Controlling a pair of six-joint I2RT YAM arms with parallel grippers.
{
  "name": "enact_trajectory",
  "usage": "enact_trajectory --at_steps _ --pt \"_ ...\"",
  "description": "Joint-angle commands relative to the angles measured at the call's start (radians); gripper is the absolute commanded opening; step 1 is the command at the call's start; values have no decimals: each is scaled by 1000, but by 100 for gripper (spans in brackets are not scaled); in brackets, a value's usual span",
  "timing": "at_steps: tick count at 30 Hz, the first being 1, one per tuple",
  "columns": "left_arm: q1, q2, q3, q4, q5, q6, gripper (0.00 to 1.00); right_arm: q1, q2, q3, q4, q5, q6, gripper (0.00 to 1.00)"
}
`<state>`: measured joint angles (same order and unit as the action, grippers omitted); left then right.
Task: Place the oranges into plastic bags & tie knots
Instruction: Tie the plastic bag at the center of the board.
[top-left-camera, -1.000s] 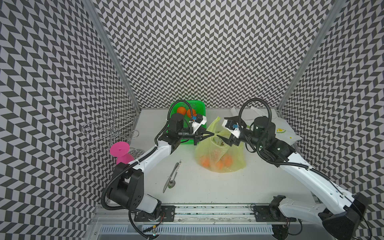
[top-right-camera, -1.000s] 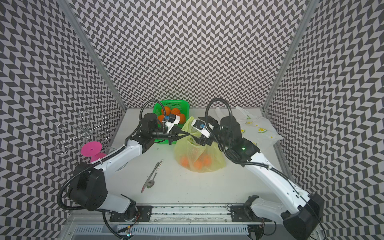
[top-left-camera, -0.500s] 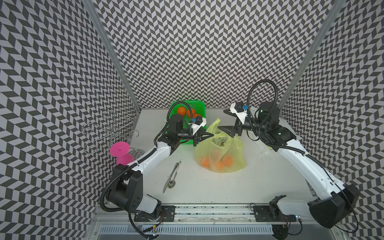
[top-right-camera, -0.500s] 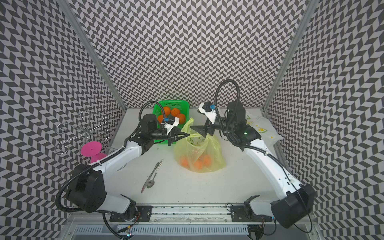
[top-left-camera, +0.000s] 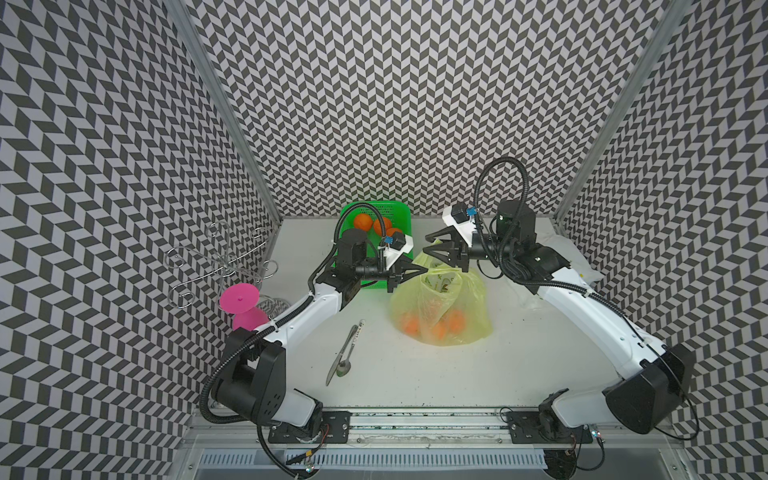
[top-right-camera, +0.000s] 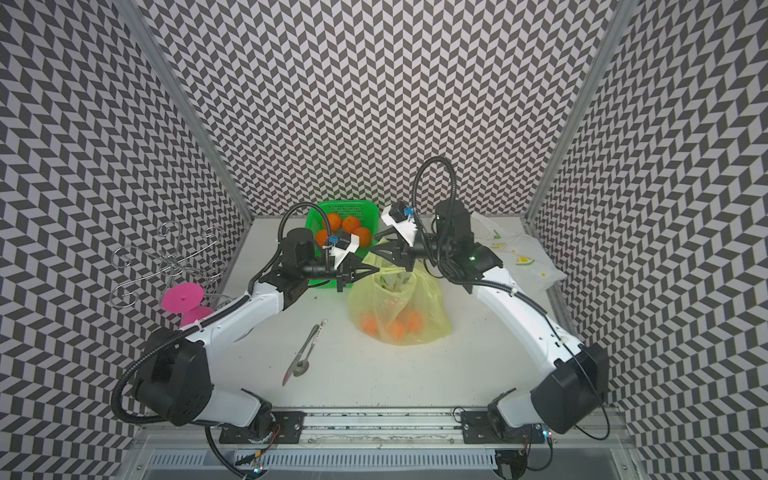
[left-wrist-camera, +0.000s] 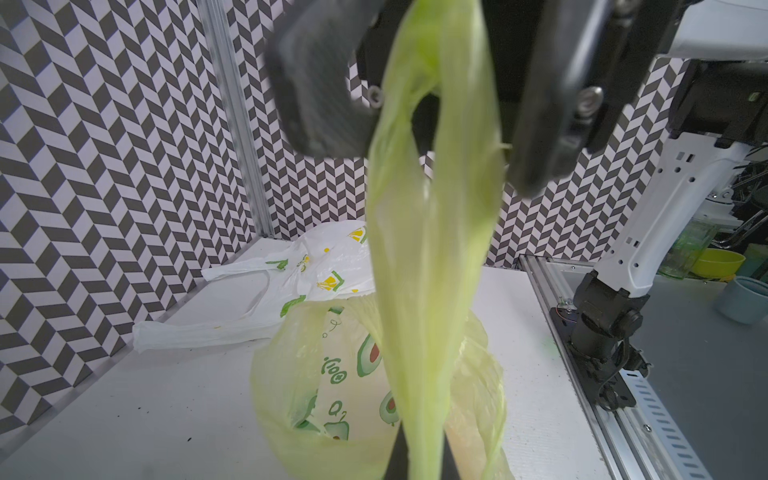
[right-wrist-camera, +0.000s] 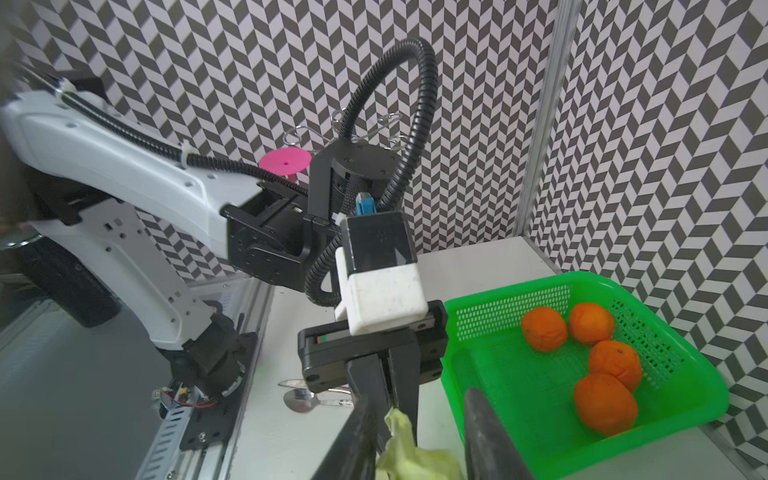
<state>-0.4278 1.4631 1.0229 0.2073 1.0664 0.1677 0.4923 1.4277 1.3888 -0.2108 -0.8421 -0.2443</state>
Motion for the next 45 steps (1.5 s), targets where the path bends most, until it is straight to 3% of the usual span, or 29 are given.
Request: enact_trajectory --at_steps 1,4,7,24,32,45 --pt "-5 -36 -14 -6 -13 20 0 1 -19 14 16 0 -19 18" --pt "-6 -35 -14 -8 -16 23 3 1 -21 16 -5 -9 -23 7" --pt "-5 -31 -10 -11 -11 21 7 2 -18 16 -22 -37 -21 3" --pt "-5 -2 6 -22 11 26 29 0 -58 12 -86 -32 -70 0" --pt "-5 18 14 -19 1 19 28 0 -83 7 -99 -28 -76 2" --pt "10 7 16 21 38 -76 7 -27 -158 -167 -115 5 -108 7"
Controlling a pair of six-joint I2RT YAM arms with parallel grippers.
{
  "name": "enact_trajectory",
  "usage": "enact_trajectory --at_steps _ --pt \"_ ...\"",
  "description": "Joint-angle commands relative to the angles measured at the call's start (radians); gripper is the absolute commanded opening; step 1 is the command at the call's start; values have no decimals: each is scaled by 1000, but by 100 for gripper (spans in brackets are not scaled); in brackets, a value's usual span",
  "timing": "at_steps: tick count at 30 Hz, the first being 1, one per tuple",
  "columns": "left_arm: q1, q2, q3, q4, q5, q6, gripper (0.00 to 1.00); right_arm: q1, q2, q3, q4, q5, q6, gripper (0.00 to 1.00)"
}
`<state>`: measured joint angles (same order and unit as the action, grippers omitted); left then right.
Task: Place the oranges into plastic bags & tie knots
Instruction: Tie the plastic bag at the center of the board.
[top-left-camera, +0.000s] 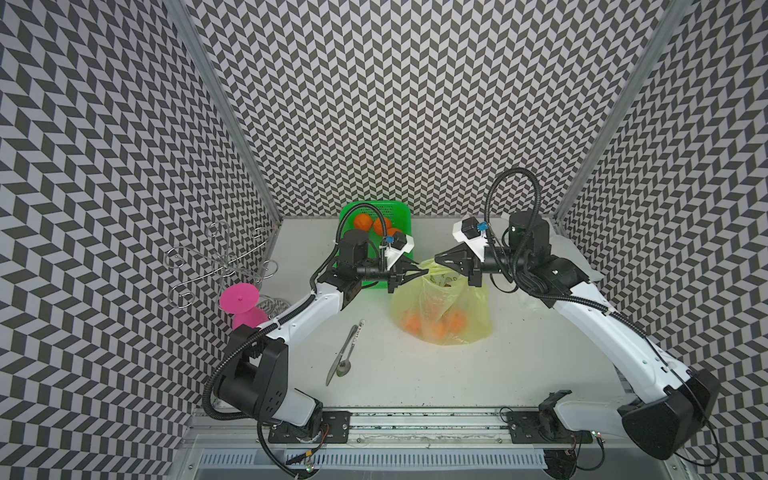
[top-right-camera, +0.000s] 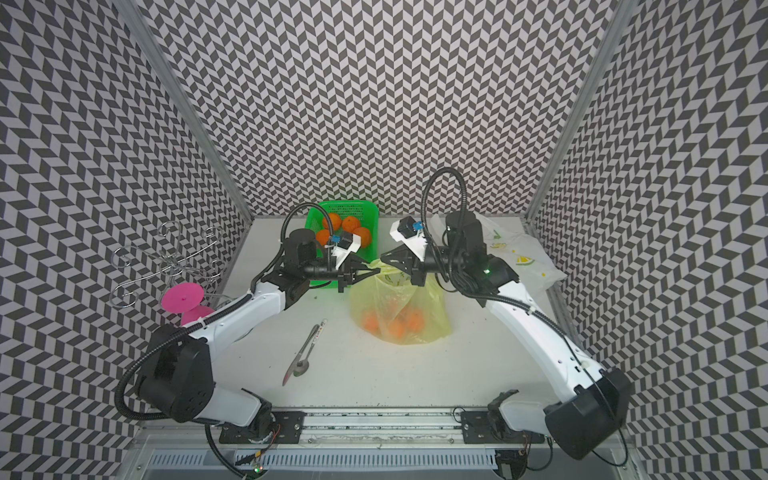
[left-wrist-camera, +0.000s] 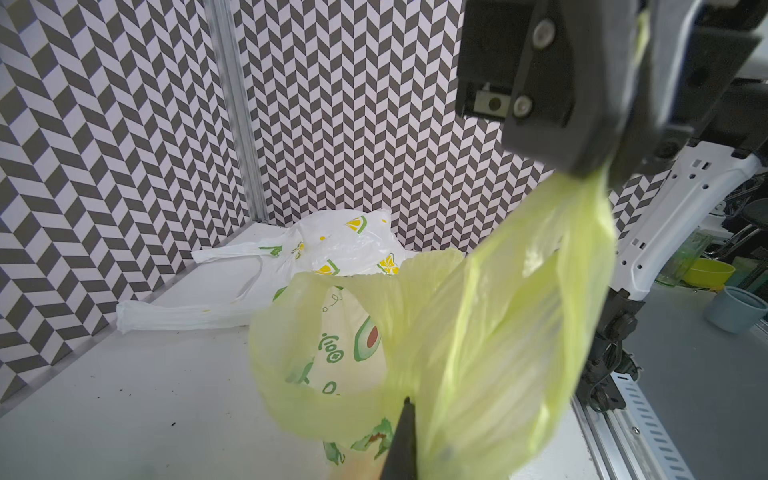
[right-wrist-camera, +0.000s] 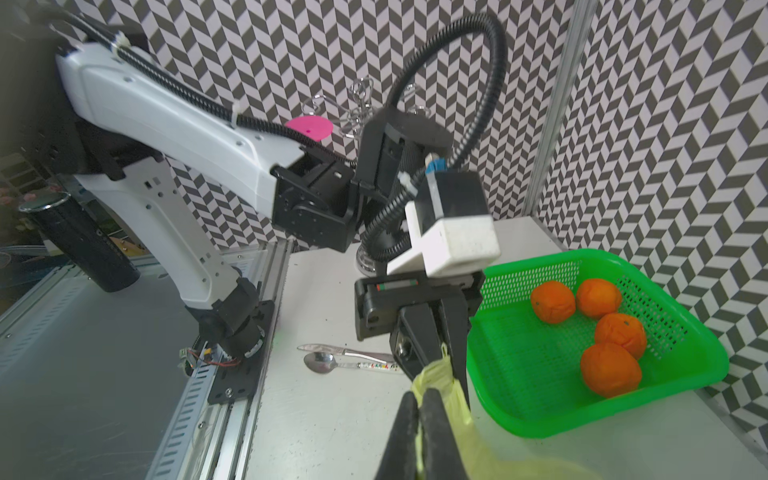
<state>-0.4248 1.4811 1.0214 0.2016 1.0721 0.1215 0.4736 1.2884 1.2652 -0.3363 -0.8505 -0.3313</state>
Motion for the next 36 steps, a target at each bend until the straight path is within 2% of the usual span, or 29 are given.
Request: enact_trajectory --at_steps 1,9,14,28,36 --pt "9 -13 18 27 36 -35 6 -8 -20 -64 13 20 -23 8" --pt "8 -7 26 34 52 -59 4 -30 6 -182 74 70 -12 14" --pt "6 4 35 3 92 -37 5 -35 45 -173 100 79 -2 15" --pt "7 17 68 -133 65 104 9 -56 82 -118 96 99 34 6" --pt "7 30 96 -197 33 171 11 -89 59 -132 106 73 32 5"
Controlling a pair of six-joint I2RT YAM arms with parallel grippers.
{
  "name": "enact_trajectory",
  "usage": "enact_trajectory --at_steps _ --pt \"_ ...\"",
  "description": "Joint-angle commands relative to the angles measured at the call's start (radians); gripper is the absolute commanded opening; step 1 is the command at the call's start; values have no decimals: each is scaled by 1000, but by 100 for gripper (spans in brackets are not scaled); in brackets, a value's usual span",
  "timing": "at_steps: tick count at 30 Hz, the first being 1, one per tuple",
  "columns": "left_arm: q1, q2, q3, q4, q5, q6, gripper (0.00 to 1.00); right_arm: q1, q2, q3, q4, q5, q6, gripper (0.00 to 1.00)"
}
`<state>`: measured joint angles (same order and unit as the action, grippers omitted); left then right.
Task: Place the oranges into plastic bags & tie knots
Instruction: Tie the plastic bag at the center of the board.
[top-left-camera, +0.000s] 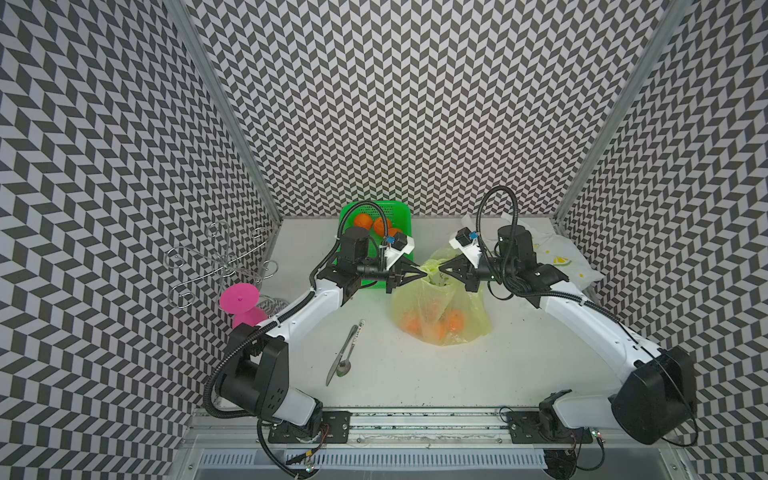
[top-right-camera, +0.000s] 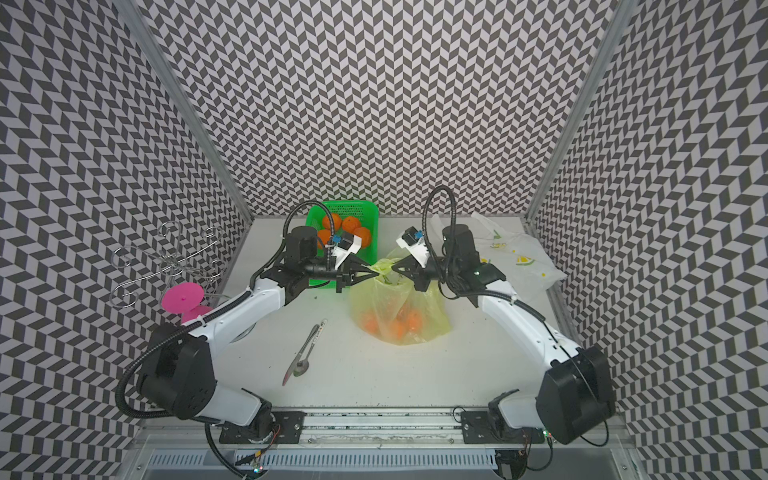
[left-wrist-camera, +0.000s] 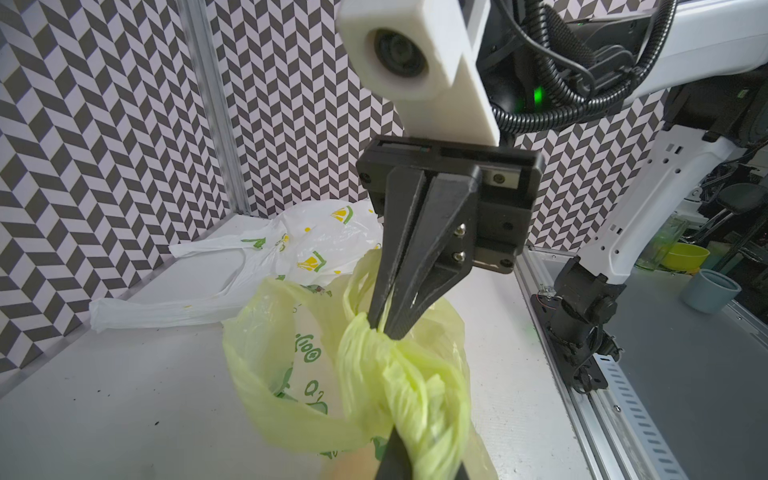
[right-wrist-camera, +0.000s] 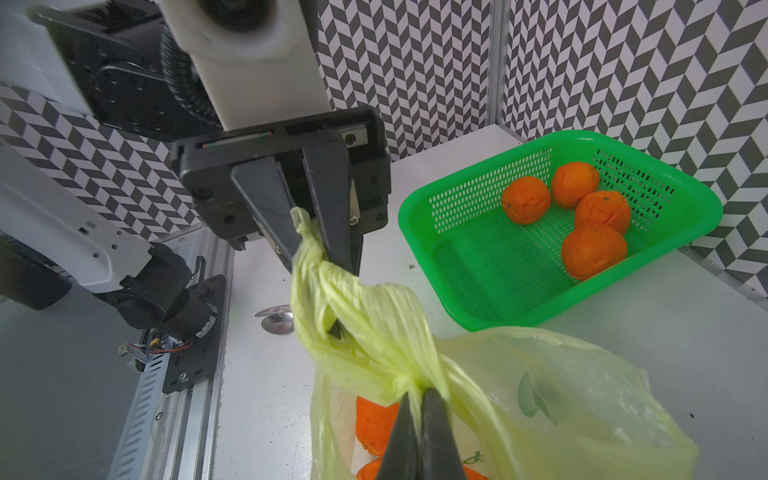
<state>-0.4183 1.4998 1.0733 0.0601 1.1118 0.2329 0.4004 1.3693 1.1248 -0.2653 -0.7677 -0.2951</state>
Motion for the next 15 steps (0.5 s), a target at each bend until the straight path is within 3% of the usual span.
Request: enact_trajectory --at_steps 1,15 --pt "0 16 51 -67 -7 73 11 -18 -24 6 37 -13 -5 5" --pt "1 46 131 -193 43 172 19 -23 -12 -51 72 -56 -17 10"
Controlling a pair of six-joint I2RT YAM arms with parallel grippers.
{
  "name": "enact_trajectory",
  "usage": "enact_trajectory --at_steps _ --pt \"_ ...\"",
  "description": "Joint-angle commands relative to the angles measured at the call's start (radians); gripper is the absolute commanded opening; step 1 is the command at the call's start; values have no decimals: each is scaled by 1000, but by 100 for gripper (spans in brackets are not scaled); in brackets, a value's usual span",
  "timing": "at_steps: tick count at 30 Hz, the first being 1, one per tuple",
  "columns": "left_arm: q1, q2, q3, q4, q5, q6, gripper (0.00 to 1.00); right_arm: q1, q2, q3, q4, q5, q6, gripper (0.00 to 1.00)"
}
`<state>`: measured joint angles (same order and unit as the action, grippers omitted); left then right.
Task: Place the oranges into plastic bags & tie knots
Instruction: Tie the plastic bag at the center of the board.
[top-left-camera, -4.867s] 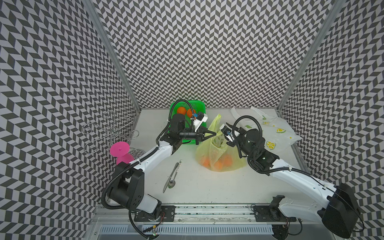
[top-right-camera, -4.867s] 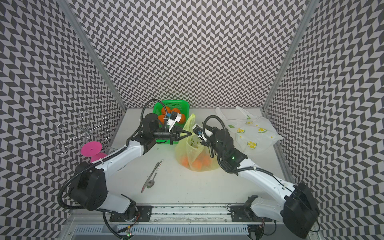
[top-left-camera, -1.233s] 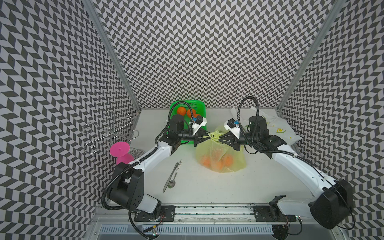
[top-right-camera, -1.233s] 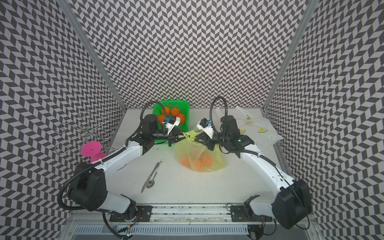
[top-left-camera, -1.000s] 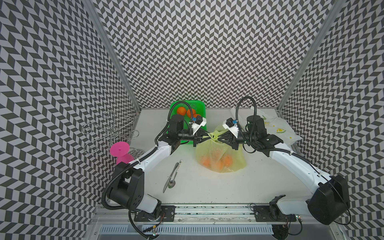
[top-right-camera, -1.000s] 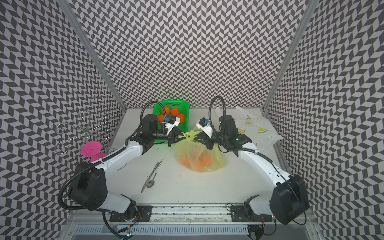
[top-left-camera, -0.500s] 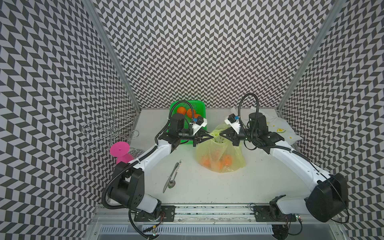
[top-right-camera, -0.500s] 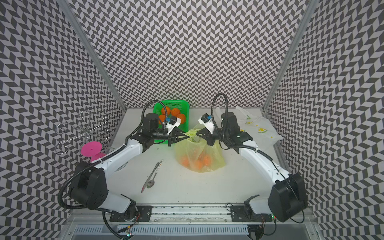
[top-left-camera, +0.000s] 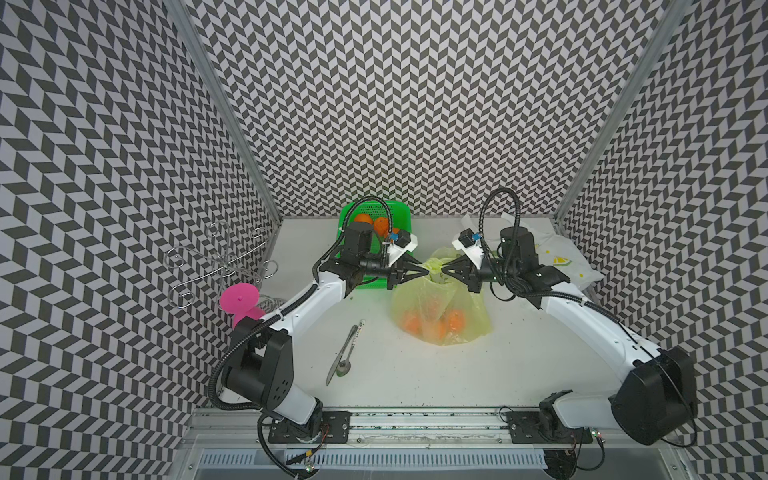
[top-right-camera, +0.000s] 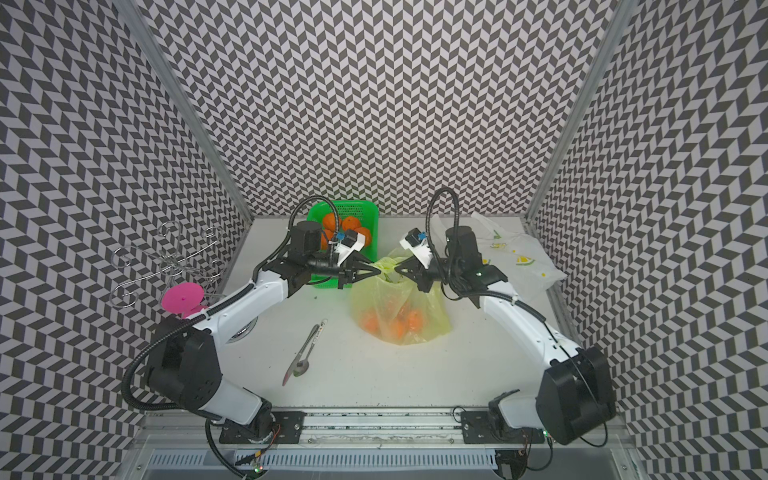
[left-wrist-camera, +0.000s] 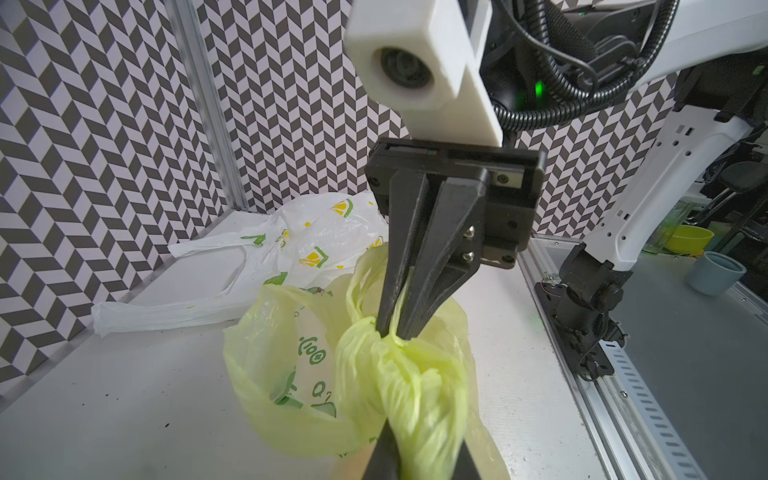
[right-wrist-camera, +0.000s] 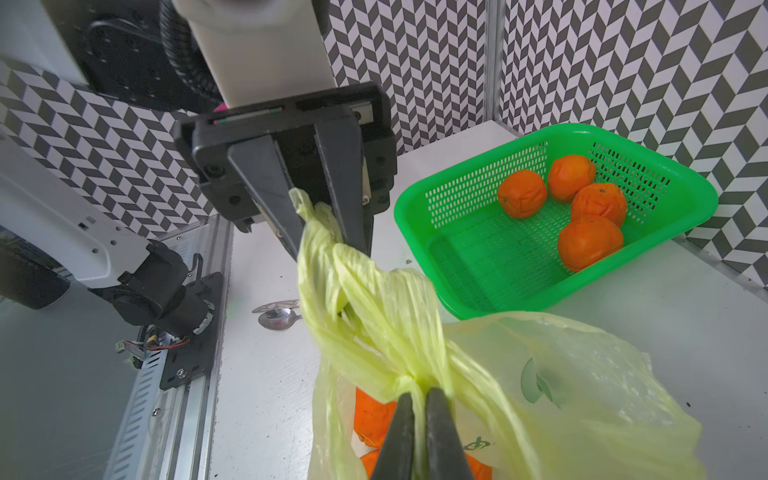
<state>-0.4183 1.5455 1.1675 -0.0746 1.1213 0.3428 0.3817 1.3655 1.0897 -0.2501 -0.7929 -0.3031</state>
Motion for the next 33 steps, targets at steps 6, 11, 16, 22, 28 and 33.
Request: enact_trajectory --at_steps 6,11,16,22,28,33 --pt "-1 2 48 -100 19 101 23 -4 8 -20 76 -49 -3 10" --pt "-3 9 55 -117 17 104 25 0 16 -28 102 -52 13 9" --pt "-6 11 55 -134 17 129 30 1 22 -39 124 -49 31 8" --pt "-12 22 78 -172 16 159 35 2 24 -39 132 -49 33 7" --pt "-19 18 62 -81 16 49 40 5 28 -50 142 -49 30 7" --pt "-26 14 36 8 -22 -44 41 8 25 -63 151 -42 22 7"
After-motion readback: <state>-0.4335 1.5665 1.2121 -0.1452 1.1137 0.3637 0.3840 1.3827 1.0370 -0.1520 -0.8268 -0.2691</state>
